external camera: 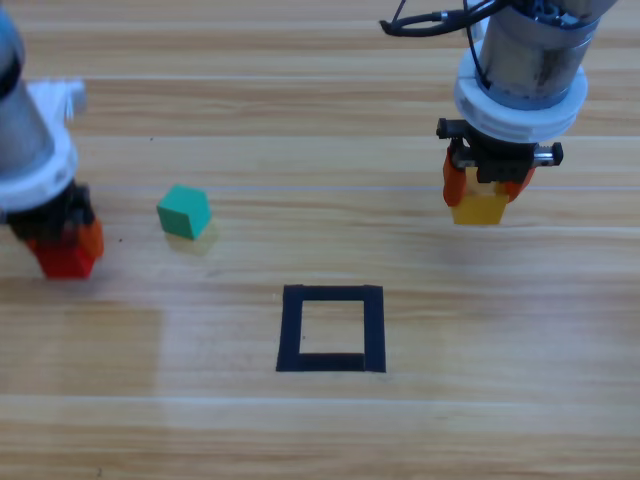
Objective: Stack the blocks in the rectangular block: red at the bottom, yellow in the middle, green on top
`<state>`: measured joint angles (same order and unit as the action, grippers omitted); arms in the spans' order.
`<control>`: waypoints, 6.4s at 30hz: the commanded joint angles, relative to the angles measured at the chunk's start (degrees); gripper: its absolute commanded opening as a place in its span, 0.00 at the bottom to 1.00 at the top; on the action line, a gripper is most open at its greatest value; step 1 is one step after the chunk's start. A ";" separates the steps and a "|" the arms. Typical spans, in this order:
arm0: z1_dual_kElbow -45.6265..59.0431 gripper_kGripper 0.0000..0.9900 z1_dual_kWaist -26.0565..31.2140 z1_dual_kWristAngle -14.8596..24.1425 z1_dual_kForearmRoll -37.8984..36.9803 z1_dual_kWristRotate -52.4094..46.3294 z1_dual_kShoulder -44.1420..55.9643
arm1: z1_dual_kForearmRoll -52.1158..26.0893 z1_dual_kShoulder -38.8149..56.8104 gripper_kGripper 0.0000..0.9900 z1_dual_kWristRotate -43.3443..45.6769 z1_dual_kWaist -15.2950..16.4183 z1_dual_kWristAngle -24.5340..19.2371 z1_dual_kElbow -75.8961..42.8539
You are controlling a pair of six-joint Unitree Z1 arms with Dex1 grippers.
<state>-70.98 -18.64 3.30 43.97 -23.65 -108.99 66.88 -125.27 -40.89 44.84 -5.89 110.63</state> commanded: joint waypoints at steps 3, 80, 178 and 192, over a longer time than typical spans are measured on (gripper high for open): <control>-14.01 0.06 -2.37 -2.07 13.07 1.06 2.46 | 0.00 1.88 0.00 2.13 0.08 1.05 -2.00; -33.35 0.08 -34.62 3.64 14.56 -32.78 -23.55 | -3.16 4.51 0.00 5.03 0.08 0.35 -6.74; -29.74 0.10 -35.41 5.05 9.47 -33.74 -25.75 | -3.43 4.07 0.00 5.38 0.08 0.09 -6.83; -29.74 0.50 -35.41 5.05 8.85 -33.74 -26.37 | -3.43 4.16 0.00 5.38 0.08 0.17 -6.83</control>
<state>-101.83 -52.95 7.68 53.68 -56.96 -132.03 65.40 -122.15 -35.82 44.84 -5.89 105.39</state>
